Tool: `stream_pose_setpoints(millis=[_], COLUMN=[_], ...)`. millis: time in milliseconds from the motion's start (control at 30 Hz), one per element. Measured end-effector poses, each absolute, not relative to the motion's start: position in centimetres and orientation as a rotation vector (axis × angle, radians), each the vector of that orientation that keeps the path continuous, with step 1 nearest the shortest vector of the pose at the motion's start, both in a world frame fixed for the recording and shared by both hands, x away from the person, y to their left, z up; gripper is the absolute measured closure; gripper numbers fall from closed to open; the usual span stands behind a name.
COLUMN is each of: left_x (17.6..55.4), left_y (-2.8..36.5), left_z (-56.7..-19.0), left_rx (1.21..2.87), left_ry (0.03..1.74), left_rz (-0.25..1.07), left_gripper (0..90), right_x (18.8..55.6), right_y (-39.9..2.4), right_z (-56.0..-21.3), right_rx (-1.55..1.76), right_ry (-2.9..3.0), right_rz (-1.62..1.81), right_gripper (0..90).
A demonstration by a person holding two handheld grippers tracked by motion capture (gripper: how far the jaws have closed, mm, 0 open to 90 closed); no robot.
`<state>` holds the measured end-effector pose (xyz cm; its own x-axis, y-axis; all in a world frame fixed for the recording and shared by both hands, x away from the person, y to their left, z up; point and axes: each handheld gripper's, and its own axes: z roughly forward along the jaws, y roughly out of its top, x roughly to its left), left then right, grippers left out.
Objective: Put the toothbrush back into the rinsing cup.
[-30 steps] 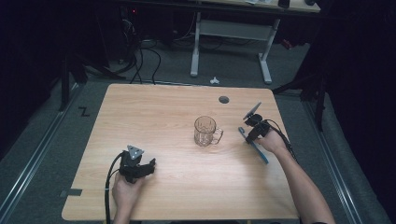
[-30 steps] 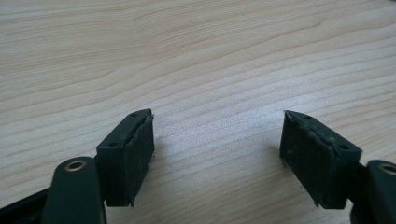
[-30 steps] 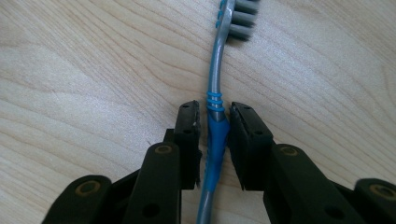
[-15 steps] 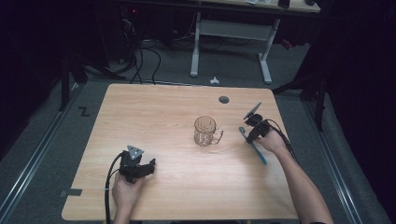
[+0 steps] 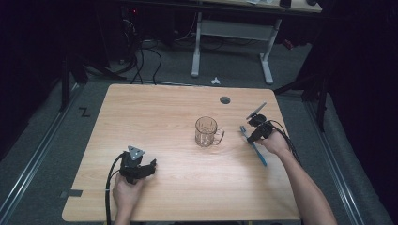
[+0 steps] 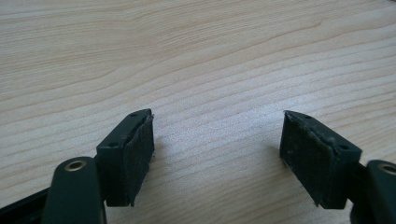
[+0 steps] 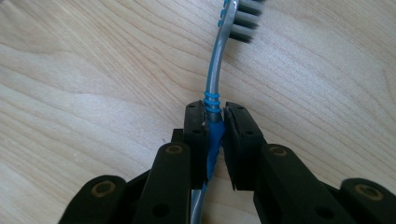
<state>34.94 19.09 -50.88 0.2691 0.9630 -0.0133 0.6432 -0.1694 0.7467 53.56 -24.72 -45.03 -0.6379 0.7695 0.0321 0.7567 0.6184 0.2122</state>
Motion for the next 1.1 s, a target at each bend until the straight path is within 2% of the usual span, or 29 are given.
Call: stream_pose_setpoints(millis=[1100], left_x=[34.9], left_y=[19.1], left_z=[-50.9], left_rx=[1.897], left_ry=[1.449], left_rz=[0.635], left_gripper=[26.6], right_x=[48.9], right_y=[-24.3], right_z=[-40.8], right_rx=[1.144], right_ry=[2.654], right_rz=[0.808], right_gripper=[80.2])
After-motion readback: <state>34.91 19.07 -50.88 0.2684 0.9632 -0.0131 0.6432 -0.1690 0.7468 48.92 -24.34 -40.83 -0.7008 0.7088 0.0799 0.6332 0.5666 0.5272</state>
